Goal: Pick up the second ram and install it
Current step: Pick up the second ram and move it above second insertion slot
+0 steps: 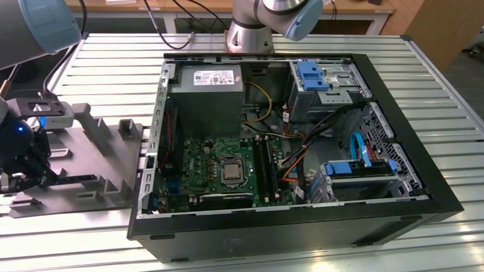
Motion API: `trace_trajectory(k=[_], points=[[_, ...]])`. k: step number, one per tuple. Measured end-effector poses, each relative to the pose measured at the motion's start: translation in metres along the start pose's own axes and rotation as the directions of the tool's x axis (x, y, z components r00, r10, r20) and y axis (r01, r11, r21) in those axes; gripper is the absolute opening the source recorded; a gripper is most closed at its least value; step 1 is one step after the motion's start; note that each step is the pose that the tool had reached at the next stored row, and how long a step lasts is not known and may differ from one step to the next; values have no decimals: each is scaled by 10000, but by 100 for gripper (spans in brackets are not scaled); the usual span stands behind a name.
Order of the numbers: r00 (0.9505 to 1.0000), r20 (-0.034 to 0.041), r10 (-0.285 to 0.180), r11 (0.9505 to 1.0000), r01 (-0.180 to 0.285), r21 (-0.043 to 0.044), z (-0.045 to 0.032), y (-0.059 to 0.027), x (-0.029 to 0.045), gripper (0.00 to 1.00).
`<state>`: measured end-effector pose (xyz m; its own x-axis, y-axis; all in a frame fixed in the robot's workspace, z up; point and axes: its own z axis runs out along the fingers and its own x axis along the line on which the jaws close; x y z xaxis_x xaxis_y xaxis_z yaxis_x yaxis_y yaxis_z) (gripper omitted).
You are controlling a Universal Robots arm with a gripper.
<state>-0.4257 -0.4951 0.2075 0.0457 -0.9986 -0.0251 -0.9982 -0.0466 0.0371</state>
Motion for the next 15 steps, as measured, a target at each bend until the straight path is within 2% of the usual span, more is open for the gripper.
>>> trace_trajectory(k=[7, 10, 15], points=[[10000, -1, 0, 10000, 0, -1, -3, 0, 0, 12], [10000, -1, 1, 10000, -1, -2, -63, 3, -2, 12], [10000, -2, 1, 10000, -1, -2, -214, 8, -5, 12]])
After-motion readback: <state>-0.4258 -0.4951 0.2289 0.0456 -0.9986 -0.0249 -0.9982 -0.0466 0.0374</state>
